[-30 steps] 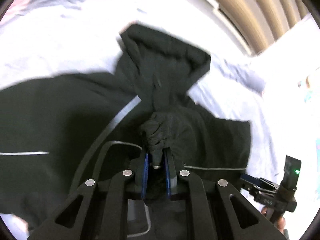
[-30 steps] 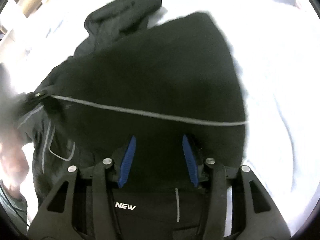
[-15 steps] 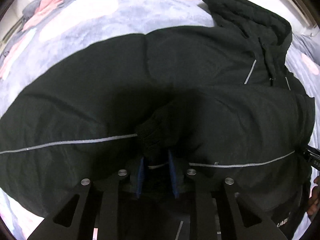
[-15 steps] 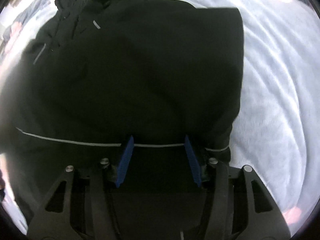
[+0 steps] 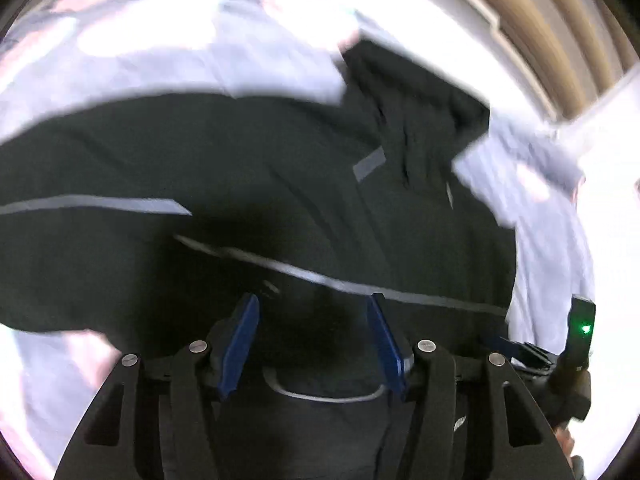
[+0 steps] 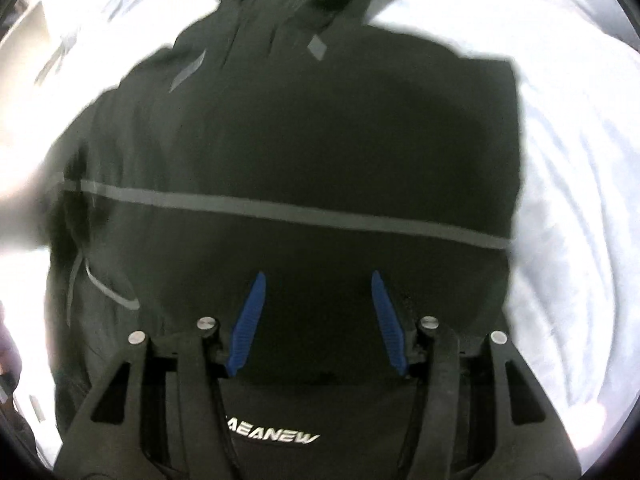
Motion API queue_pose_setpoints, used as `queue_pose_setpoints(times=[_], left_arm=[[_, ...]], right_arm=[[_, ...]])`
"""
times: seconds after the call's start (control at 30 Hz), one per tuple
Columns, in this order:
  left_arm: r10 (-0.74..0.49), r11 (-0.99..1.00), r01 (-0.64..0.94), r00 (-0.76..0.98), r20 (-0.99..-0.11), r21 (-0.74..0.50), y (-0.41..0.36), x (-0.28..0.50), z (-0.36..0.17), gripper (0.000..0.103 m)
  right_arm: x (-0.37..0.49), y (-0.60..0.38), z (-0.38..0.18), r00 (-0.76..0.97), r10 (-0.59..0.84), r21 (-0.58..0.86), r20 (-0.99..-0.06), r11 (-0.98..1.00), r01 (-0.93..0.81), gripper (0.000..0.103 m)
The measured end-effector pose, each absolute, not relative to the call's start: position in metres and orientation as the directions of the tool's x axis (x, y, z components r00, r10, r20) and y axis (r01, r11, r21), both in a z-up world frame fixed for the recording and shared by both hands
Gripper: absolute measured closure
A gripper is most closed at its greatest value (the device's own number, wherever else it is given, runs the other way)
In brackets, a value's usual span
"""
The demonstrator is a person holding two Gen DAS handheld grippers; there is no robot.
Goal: Fold large clothes
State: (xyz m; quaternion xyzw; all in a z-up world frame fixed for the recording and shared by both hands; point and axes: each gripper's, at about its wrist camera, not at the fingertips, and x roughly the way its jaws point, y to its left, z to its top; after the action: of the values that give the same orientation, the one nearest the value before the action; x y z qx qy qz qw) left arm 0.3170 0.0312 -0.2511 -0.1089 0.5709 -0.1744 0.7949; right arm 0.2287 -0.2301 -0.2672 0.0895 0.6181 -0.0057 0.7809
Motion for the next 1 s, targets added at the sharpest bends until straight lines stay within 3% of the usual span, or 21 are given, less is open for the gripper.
queue_pose_setpoints(times=[0.13,0.2,0.33,0.5,0.7,1.0], left_arm=[[-0.179,0.976,0.160,0.228,-0.957,-0.144,-0.020,0.322,-0.311,0.045],[-0.143,0.985,0.133,0.236,-0.961,-0.114,-0.028,0.326,-0.313,0.044],[-0.203,0.977,0.110,0.249,-0.947,-0.180,-0.024,0.310,-0.273,0.046],[-0.234,0.972,0.084,0.322,-0.917,-0.218,0.013,0.259,-0.212,0.046],[-0.253,0.956,-0.023,0.432,-0.866,-0.291,0.132,0.194,-0.158,0.046],[-0.190,0.906,-0.238,0.511,-0.838,-0.350,0.337,0.176,-0.140,0.045]], right_arm=[[0.226,-0.226,-0.294,0.216,0.078,0.102,-0.973,0.990,0.099,0.049],[0.228,-0.230,-0.295,0.199,0.104,0.126,-0.975,0.986,0.106,0.049],[0.225,-0.233,-0.282,0.184,0.086,0.102,-0.979,0.992,0.080,0.050],[0.166,-0.235,-0.243,0.226,0.220,0.248,-0.949,0.963,0.102,0.049],[0.111,-0.211,-0.216,0.229,0.261,0.293,-0.938,0.949,0.119,0.048],[0.117,-0.133,-0.160,0.302,0.267,0.326,-0.915,0.931,0.166,0.046]])
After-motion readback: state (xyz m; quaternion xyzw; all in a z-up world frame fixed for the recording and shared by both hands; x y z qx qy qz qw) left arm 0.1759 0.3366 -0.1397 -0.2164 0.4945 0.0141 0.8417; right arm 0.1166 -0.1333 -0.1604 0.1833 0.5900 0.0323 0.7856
